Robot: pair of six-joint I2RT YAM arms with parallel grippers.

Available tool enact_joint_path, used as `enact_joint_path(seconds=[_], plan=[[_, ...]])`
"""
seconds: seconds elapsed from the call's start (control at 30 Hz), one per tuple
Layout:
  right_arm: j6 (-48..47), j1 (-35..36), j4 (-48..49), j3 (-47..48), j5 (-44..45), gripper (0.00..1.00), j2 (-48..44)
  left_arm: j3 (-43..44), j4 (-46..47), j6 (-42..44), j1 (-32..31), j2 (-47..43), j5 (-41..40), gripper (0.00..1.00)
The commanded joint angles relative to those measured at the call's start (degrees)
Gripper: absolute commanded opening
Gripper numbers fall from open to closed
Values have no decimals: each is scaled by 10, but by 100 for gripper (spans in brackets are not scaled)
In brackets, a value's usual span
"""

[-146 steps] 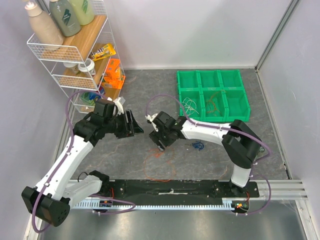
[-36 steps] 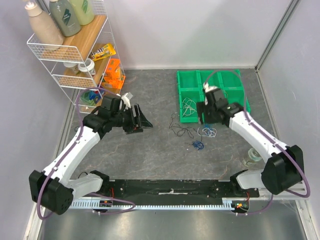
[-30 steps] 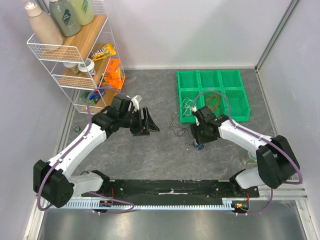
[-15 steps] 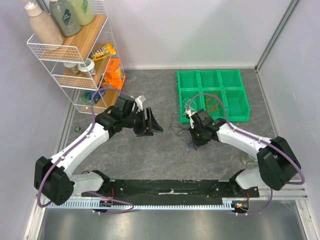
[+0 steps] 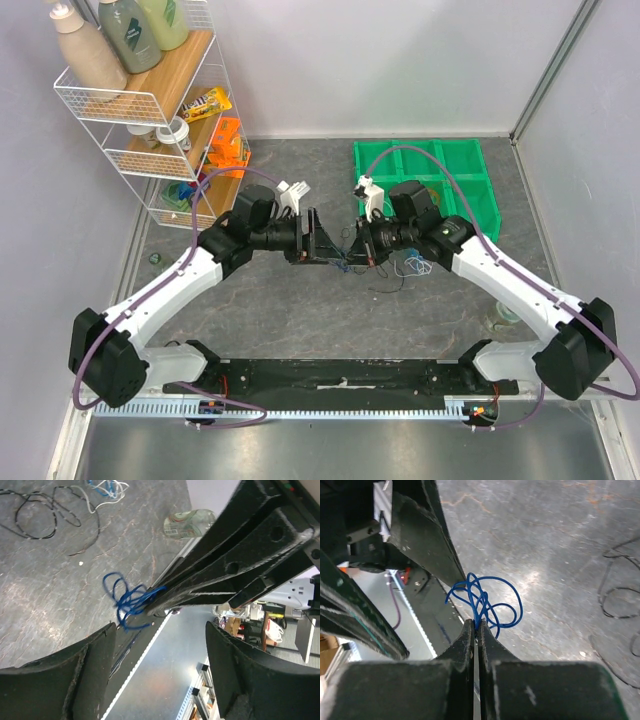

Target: Untangle the cables

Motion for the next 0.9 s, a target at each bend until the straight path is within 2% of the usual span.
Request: enact_joint_path(seconds=[0.0, 0.1, 0.17, 0.27, 0.33, 0.43, 0.47, 0.57, 0.73, 0.77, 0.87], plan=[[33, 0, 43, 37, -94, 0, 19, 4, 48, 2, -7, -20, 27, 73], [41, 0, 53, 45, -107, 0, 24, 0, 23, 10, -7, -23, 16, 54], [47, 0, 59, 42, -105, 0, 21, 2, -9, 17, -7, -23, -4, 49], [55, 0, 63, 37, -85, 0, 10, 7, -48, 35, -8, -25, -29, 51], [60, 0, 70, 35, -86, 0, 4, 9, -76, 43, -8, -26, -52, 62], [70, 0, 81, 32, -94, 0, 2, 9, -91, 52, -7, -21, -56, 65], [74, -1, 85, 30, -99, 0, 2, 12, -95, 56, -7, -18, -60, 61], [77, 0, 86, 30, -98, 0, 1, 35, -123, 63, -7, -14, -98, 37], [60, 0, 40, 49, -2, 0, -15, 54, -195, 86, -4, -31, -190, 5], [55, 0, 30, 54, 19, 0, -19, 51, -199, 88, -5, -40, -202, 2], [39, 0, 10, 71, 57, 0, -24, 35, -201, 90, -5, -76, -234, 2]])
